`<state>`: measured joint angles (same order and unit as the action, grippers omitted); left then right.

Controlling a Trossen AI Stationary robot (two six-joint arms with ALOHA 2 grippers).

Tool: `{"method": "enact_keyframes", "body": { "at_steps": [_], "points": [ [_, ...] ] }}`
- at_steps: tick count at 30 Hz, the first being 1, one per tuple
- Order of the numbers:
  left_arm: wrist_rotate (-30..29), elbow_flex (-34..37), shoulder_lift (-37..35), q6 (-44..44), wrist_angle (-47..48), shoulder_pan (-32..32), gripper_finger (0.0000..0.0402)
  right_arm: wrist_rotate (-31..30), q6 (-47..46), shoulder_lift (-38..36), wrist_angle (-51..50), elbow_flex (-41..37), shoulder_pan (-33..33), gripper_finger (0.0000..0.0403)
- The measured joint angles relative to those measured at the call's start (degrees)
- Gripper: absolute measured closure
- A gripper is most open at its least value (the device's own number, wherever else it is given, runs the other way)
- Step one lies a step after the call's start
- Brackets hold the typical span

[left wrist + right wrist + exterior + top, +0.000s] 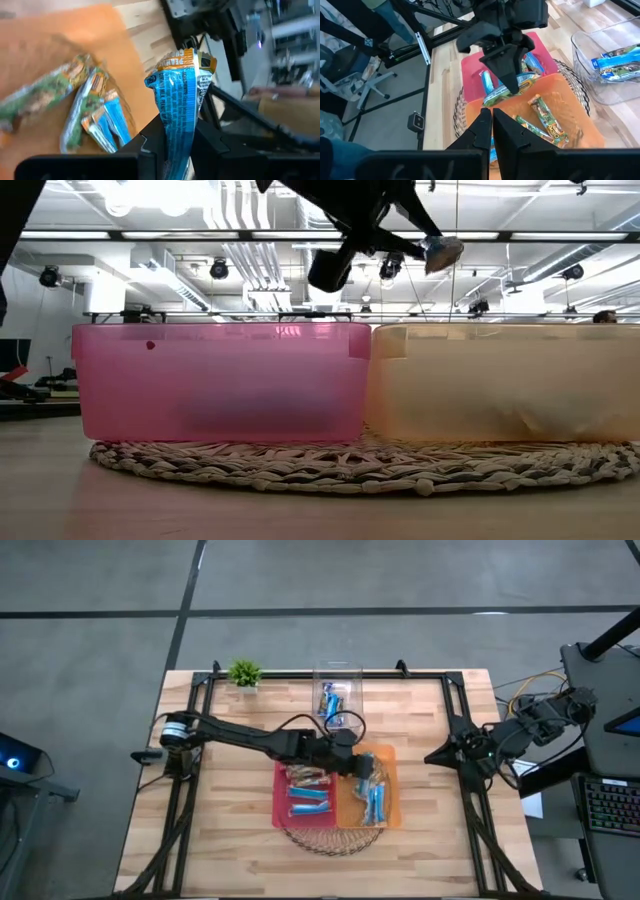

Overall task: Pick and place Granola Bars by type
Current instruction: Put the yellow granola bar into the orange bin

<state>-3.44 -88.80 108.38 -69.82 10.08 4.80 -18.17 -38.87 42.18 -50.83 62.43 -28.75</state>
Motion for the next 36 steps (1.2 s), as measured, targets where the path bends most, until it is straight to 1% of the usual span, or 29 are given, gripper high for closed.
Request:
{"method": "enact_keyframes", "body": {
  "at_steps": [2, 4, 11, 15, 22, 25, 36],
  "points": [
    [0.0, 0.0, 0.0, -4.7, 1.2, -0.2, 0.0346, 0.0, 0.0, 0.0, -0.2, -0.1, 0.0, 0.0394],
    [-0.3, 0.1, 0.0, -6.5, 2.1, -0.3, 0.0346, 0.0, 0.0, 0.2, -0.3, -0.1, 0.0, 0.0394],
    [-0.2, 0.3, 0.0, -6.2, 2.1, -0.3, 0.0346, 0.0, -0.1, 0.4, -1.3, -0.3, 0.0, 0.0394],
    [0.2, 0.9, 0.0, -9.2, 2.2, 0.1, 0.0346, 0.0, -0.1, 0.4, -1.3, -0.4, 0.0, 0.0394],
    [0.4, 1.0, 0.0, -11.7, 7.9, 0.3, 0.0346, 0.0, -0.1, 0.4, -1.3, -0.4, 0.0, 0.0394],
    [0.4, 1.1, 0.0, -11.8, 9.0, 0.3, 0.0346, 0.0, 0.0, 0.4, -1.3, -0.5, 0.0, 0.0394],
    [0.4, 1.1, 0.4, -12.6, 9.0, 0.3, 0.0346, 0.0, 0.0, 0.4, -1.3, -0.6, 0.0, 0.0394]
  ]
}}
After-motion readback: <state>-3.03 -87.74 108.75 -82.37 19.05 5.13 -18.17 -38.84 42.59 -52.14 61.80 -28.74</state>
